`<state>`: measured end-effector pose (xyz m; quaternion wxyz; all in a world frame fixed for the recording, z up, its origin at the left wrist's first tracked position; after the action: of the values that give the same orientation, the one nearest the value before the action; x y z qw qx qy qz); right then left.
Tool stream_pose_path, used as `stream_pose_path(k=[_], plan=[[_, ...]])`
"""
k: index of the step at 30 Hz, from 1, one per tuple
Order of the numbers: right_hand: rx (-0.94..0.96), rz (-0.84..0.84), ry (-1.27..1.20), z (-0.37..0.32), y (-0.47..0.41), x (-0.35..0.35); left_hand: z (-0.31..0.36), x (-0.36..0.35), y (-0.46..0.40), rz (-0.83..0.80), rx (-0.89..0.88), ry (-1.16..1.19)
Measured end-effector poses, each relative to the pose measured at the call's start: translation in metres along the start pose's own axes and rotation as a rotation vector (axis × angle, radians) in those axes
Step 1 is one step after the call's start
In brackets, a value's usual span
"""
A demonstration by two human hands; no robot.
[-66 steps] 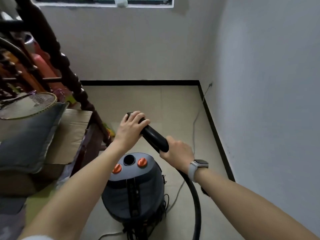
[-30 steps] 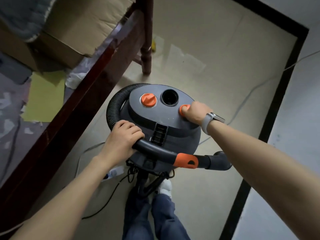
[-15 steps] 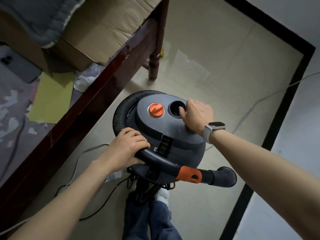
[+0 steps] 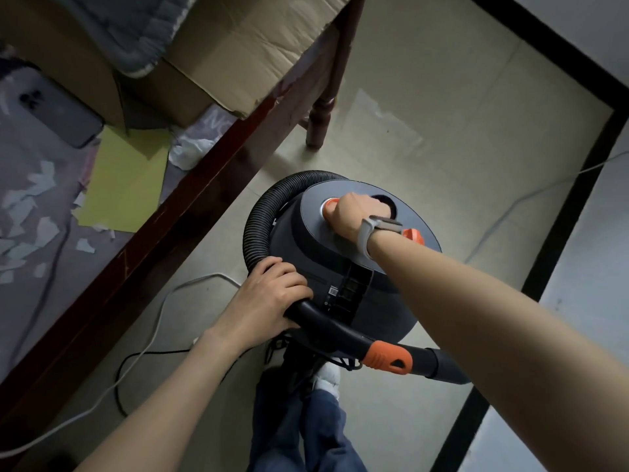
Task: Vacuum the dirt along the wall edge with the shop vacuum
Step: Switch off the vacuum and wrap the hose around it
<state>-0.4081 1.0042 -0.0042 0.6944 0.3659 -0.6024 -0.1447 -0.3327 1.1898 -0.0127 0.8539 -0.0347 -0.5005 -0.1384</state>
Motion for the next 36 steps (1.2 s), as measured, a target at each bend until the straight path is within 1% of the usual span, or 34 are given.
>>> stream_pose_path(k=[4, 7, 10, 12, 14, 15, 16, 18, 19, 21, 23, 25, 28, 31, 32, 34, 36], plan=[[0.126, -0.004, -0.008, 0.006, 0.006, -0.002, -0.002, 0.002, 0.001, -0.023, 0.007, -0.012], [0.150, 0.029, -0.005, 0.010, 0.010, -0.003, -0.002, 0.003, 0.002, -0.043, 0.014, -0.009], [0.169, 0.102, -0.151, 0.018, 0.030, -0.013, -0.002, 0.003, 0.002, -0.055, 0.024, 0.001], [0.268, 0.168, -0.310, 0.025, 0.062, -0.026, -0.002, 0.001, 0.003, -0.064, 0.036, 0.007], [0.405, 0.179, -0.428, 0.032, 0.104, -0.043, -0.003, 0.001, 0.003, -0.064, 0.046, 0.012], [0.450, 0.136, -0.429, 0.035, 0.123, -0.053, -0.003, 0.002, 0.002, -0.056, 0.049, 0.015], [0.469, 0.076, -0.374, 0.038, 0.139, -0.065, -0.003, 0.003, 0.001, -0.047, 0.051, 0.017], [0.454, -0.017, -0.190, 0.046, 0.157, -0.093, 0.003, 0.004, 0.000, -0.045, 0.036, 0.005], [0.424, -0.040, -0.121, 0.050, 0.161, -0.104, 0.007, 0.004, 0.000, -0.047, 0.016, -0.009], [0.392, -0.047, -0.080, 0.052, 0.165, -0.121, 0.016, 0.003, 0.007, -0.046, -0.023, -0.044], [0.434, -0.043, -0.096, 0.049, 0.172, -0.132, 0.021, 0.001, 0.021, -0.056, -0.037, -0.075], [0.501, -0.029, -0.112, 0.046, 0.183, -0.142, 0.020, 0.000, 0.038, -0.111, -0.041, -0.091], [0.568, -0.028, -0.108, 0.047, 0.197, -0.162, 0.007, -0.003, 0.062, -0.256, -0.029, -0.128], [0.599, -0.033, -0.091, 0.058, 0.207, -0.183, -0.016, -0.008, 0.073, -0.438, -0.001, -0.236], [0.613, -0.025, -0.070, 0.063, 0.211, -0.189, -0.020, -0.010, 0.073, -0.476, -0.002, -0.283], [0.614, -0.045, -0.037, 0.071, 0.215, -0.196, -0.021, -0.013, 0.073, -0.485, -0.009, -0.348], [0.587, -0.089, -0.045, 0.083, 0.219, -0.202, -0.012, -0.018, 0.077, -0.434, -0.037, -0.352]])
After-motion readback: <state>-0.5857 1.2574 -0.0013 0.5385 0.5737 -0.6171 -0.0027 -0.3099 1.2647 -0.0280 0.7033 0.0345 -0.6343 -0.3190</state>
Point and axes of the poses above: each hand's wrist, its own y-axis away from the middle knuckle, its own x-axis out of the back of the hand, z = x × y, the point moved 3 cm from there along -y, towards the middle knuckle, and after that the axes turned 7 degrees about -z, right-handed, at the moved point
